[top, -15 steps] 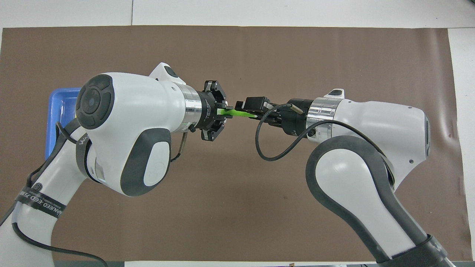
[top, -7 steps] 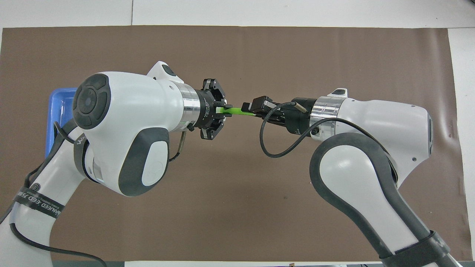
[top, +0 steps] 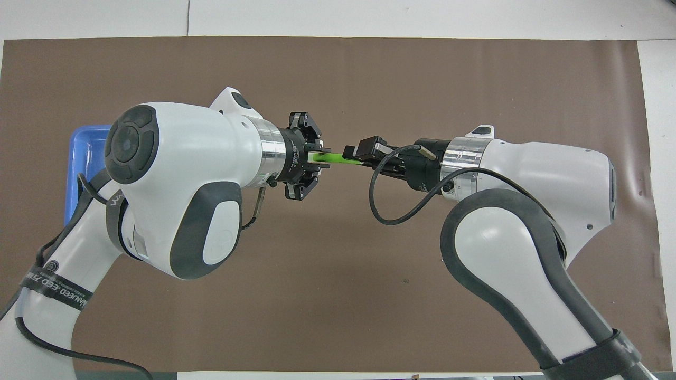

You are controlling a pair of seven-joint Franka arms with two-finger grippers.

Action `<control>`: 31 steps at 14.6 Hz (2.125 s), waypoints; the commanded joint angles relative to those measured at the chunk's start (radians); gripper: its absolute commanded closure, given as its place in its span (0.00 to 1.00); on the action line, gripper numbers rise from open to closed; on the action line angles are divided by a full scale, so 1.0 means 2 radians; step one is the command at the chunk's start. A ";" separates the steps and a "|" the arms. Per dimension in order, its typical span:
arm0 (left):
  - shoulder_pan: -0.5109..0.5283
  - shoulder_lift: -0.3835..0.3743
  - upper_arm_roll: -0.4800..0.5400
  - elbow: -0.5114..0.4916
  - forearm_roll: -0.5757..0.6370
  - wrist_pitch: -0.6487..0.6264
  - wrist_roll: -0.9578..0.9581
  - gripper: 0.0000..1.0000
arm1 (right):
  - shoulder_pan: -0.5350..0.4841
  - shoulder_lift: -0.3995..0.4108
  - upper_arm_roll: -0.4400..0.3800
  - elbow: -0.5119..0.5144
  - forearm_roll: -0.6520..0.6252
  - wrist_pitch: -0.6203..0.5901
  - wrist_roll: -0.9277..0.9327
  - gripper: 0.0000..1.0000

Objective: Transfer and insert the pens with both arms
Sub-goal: 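Open the left gripper and pull the green pen away rightward, then insert the green pen into the clear cup with the right gripper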

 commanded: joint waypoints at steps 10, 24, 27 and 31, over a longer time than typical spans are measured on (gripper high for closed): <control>0.054 -0.024 0.008 -0.056 0.000 -0.018 0.268 0.00 | -0.112 -0.009 0.000 0.086 -0.265 -0.240 -0.015 1.00; 0.303 -0.013 0.007 -0.119 0.149 -0.014 0.921 0.00 | -0.189 -0.006 0.000 0.017 -0.512 -0.189 -0.211 1.00; 0.325 0.009 0.007 -0.119 0.169 -0.009 0.976 0.00 | -0.189 -0.010 0.000 -0.014 -0.512 -0.159 -0.213 1.00; 0.341 0.054 0.007 -0.114 0.207 0.028 0.987 0.00 | -0.189 -0.011 0.000 -0.008 -0.512 -0.170 -0.217 0.00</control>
